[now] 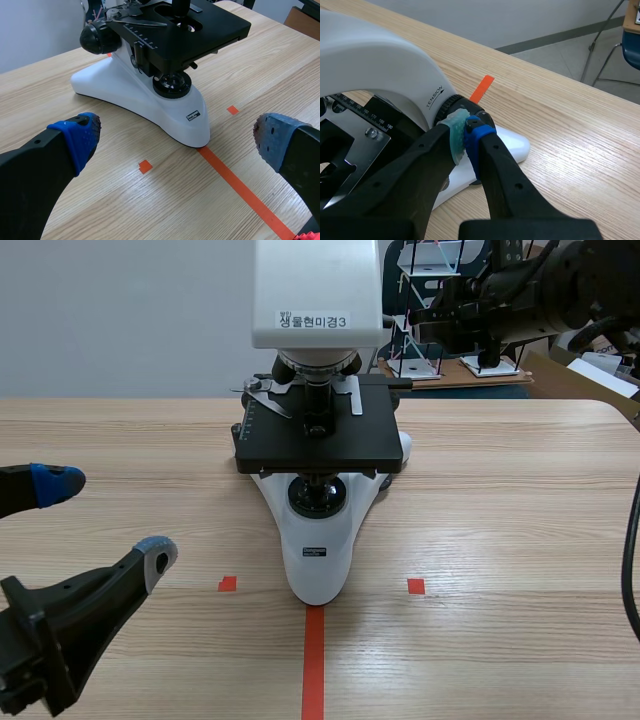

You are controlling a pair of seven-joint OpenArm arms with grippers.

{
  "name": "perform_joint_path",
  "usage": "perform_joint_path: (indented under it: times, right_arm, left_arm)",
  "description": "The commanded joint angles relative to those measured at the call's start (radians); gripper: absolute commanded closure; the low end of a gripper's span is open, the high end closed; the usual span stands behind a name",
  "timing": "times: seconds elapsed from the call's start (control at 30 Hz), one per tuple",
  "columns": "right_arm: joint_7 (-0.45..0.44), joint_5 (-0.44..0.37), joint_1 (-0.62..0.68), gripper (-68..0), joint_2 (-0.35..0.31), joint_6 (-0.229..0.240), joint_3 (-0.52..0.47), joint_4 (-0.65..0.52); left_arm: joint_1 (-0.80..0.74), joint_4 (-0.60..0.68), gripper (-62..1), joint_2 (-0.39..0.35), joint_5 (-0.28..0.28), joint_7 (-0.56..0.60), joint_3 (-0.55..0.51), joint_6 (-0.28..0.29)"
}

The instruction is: Return to the home posture

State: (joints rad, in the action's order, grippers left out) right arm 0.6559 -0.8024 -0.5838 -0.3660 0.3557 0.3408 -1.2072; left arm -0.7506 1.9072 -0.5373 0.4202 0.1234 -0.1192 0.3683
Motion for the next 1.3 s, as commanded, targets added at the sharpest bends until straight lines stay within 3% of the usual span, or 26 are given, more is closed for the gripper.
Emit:
perform_joint_path:
  times: [0.0, 0.57, 0.73, 0.8, 0.9, 1.03, 1.17, 1.27]
  right_arm:
    - [-0.019, -0.013, -0.023, -0.1, -0.009, 0.000, -0.004, -0.024]
    - [-0.034, -0.013, -0.023, -0.1, -0.011, 0.001, -0.004, -0.024]
    - [-0.088, 0.054, 0.001, -1.2, -0.020, 0.001, -0.006, -0.029]
    - [-0.113, 0.058, 0.033, -7.1, -0.032, 0.002, -0.013, -0.047]
    - [-0.162, 0.064, 0.114, -21.3, -0.052, 0.005, -0.042, -0.110]
    - [-0.217, 0.155, 0.269, -38.9, -0.076, 0.035, -0.093, -0.257]
    - [-0.293, 0.284, 0.456, -47.7, -0.089, 0.035, -0.146, -0.418]
    - [-0.359, 0.326, 0.602, -52.6, -0.090, 0.035, -0.201, -0.518]
  left_arm:
    - [0.000, 0.019, -62.3, 0.003, 0.007, 0.014, -0.005, 0.001]
    - [0.000, 0.019, -62.3, 0.003, 0.007, 0.014, -0.005, 0.001]
    - [0.000, 0.019, -62.3, 0.003, 0.007, 0.014, -0.005, 0.001]
    - [0.000, 0.019, -62.3, 0.003, 0.007, 0.014, -0.005, 0.001]
    - [0.000, 0.018, -62.3, 0.003, 0.007, 0.014, -0.005, 0.001]
    - [0.000, 0.018, -62.3, 0.003, 0.007, 0.014, -0.005, 0.001]
    - [0.000, 0.018, -62.3, 0.003, 0.007, 0.014, -0.005, 0.001]
    - [0.000, 0.018, -62.3, 0.003, 0.007, 0.014, -0.005, 0.001]
